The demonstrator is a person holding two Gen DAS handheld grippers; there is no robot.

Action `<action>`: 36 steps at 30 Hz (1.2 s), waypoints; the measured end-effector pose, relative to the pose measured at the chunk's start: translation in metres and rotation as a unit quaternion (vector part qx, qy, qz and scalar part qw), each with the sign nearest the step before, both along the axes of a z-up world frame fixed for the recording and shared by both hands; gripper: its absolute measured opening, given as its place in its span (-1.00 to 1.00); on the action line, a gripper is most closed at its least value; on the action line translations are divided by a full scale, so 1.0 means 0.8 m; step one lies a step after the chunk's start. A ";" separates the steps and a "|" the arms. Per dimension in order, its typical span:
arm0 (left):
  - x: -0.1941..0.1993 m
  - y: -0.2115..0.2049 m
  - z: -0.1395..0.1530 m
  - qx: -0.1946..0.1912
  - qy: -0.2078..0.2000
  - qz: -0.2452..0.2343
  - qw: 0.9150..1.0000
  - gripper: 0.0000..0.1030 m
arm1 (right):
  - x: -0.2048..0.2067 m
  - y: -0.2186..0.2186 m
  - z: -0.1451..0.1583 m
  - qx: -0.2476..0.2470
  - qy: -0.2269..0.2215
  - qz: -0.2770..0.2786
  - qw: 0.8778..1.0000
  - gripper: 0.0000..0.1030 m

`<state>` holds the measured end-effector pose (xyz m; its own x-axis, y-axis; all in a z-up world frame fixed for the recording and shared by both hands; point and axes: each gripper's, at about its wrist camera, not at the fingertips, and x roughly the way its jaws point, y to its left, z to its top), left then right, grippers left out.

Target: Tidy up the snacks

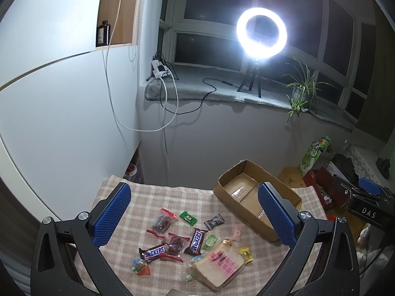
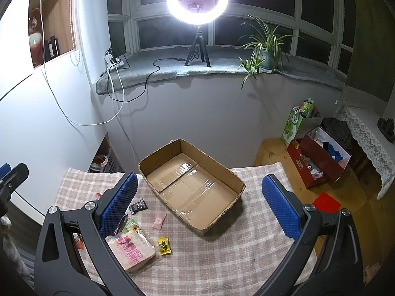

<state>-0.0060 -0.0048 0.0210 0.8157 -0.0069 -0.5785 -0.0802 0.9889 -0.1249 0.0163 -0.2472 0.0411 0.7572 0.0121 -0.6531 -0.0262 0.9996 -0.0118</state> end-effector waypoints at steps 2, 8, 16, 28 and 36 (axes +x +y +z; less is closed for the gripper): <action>0.001 -0.001 0.000 0.001 0.001 -0.001 1.000 0.98 | 0.001 0.000 -0.002 0.000 0.000 -0.001 1.000 1.00; 0.003 -0.003 0.000 0.004 0.003 -0.001 1.000 0.98 | 0.001 -0.001 -0.004 0.002 0.001 -0.001 1.000 1.00; 0.003 -0.003 0.000 0.006 0.000 -0.002 1.000 0.98 | 0.000 -0.002 -0.008 0.003 0.001 0.001 1.000 1.00; 0.000 -0.005 0.001 0.004 -0.003 -0.004 1.000 0.98 | -0.001 -0.003 -0.008 0.005 0.002 -0.001 1.000 1.00; 0.000 -0.006 0.001 0.004 -0.003 -0.004 1.000 0.98 | -0.002 -0.004 -0.009 0.005 0.002 -0.001 1.000 1.00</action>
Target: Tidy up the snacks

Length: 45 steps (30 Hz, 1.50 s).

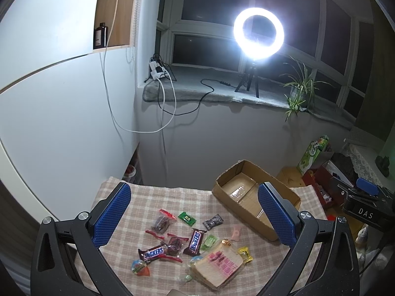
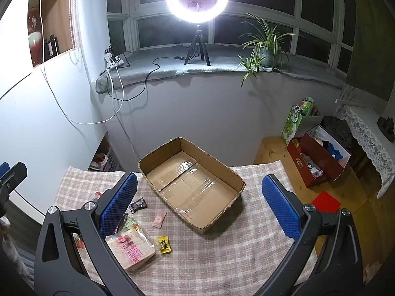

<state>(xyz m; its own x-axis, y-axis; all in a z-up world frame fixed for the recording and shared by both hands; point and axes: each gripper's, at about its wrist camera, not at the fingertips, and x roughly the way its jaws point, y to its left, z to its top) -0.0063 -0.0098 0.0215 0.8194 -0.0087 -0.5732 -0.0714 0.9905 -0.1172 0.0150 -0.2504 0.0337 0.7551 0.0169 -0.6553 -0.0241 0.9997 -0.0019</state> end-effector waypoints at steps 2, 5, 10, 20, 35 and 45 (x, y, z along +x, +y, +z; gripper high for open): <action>0.000 0.000 0.000 0.000 0.001 -0.001 1.000 0.98 | 0.000 0.001 0.000 0.000 0.001 0.000 1.000 1.00; -0.001 0.000 0.000 0.001 0.000 -0.002 1.000 0.98 | -0.001 0.001 0.000 0.000 0.001 -0.001 1.000 1.00; -0.003 -0.001 0.001 0.001 0.001 -0.005 1.000 0.98 | -0.004 -0.002 0.000 0.000 0.001 -0.004 1.000 1.00; -0.003 -0.002 0.001 0.001 0.003 -0.006 1.000 0.98 | -0.003 -0.001 0.000 0.000 0.002 -0.004 1.000 1.00; -0.001 0.009 -0.027 -0.014 0.043 -0.001 0.999 0.98 | 0.002 0.010 -0.032 -0.001 0.042 0.020 0.999 1.00; 0.006 0.035 -0.076 -0.060 0.090 -0.001 0.994 0.91 | 0.008 0.024 -0.089 0.014 0.077 0.082 0.994 1.00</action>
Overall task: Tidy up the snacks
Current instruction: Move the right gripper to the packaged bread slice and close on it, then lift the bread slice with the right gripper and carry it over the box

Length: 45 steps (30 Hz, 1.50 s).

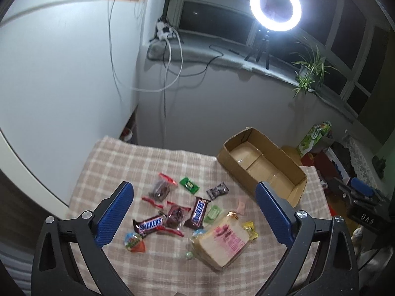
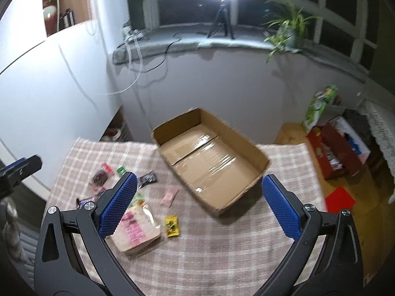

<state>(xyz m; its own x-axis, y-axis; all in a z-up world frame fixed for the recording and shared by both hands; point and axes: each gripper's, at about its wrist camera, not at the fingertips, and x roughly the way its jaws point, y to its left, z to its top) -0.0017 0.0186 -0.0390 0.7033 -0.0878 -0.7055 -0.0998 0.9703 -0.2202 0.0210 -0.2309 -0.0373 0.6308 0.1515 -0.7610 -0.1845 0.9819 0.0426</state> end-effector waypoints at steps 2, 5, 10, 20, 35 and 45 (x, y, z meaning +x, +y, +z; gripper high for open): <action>0.002 0.006 -0.010 -0.011 0.010 0.000 1.000 0.86 | 0.002 0.005 -0.018 0.008 0.028 0.016 0.999 1.00; 0.007 0.018 -0.031 -0.031 0.035 0.000 0.999 0.70 | 0.007 0.011 -0.052 0.024 0.080 0.036 0.996 1.00; 0.010 0.033 -0.077 -0.092 0.097 -0.005 0.991 0.51 | 0.008 0.016 -0.109 0.079 0.160 0.060 0.982 1.00; 0.004 0.021 -0.166 -0.209 0.211 -0.026 0.955 0.17 | 0.036 0.037 -0.164 0.106 0.227 0.095 0.963 0.68; 0.003 -0.015 -0.200 -0.227 0.262 -0.068 0.936 -0.08 | 0.065 0.070 -0.203 0.101 0.270 0.143 0.947 0.44; 0.006 -0.021 -0.211 -0.230 0.266 -0.071 0.934 -0.27 | 0.063 0.082 -0.217 0.100 0.280 0.153 0.942 0.25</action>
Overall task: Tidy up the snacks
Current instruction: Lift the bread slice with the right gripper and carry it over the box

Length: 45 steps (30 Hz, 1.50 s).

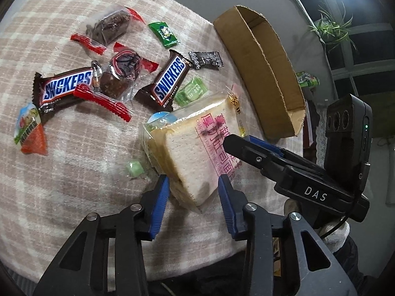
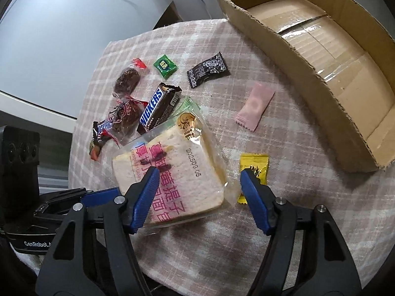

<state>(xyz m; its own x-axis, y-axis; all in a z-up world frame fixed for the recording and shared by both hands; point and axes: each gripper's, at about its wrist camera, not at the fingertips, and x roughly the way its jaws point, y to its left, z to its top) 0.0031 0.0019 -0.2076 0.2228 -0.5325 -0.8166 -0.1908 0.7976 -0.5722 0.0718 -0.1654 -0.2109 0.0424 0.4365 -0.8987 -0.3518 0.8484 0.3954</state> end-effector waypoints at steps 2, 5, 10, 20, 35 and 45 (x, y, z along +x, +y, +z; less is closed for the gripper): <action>0.002 -0.003 0.000 0.005 -0.003 -0.002 1.000 -0.27 | -0.001 0.002 0.003 0.009 0.005 0.003 1.000 0.08; 0.001 -0.008 0.007 0.023 -0.014 -0.010 1.000 -0.27 | -0.002 0.004 0.003 0.011 0.012 0.002 1.000 0.06; 0.002 -0.006 0.015 0.038 -0.026 -0.010 0.999 -0.27 | -0.008 -0.001 0.006 0.023 0.020 -0.009 0.999 -0.01; 0.007 -0.023 0.044 0.077 -0.068 -0.033 0.994 -0.27 | -0.010 -0.018 0.037 0.039 0.004 -0.031 0.999 -0.01; 0.048 -0.061 0.095 0.100 -0.138 -0.078 0.982 -0.26 | 0.015 -0.068 0.110 0.049 -0.067 -0.078 0.993 -0.01; 0.096 -0.110 0.116 0.105 -0.178 -0.125 0.971 -0.27 | 0.048 -0.115 0.131 0.032 -0.094 -0.120 0.988 -0.01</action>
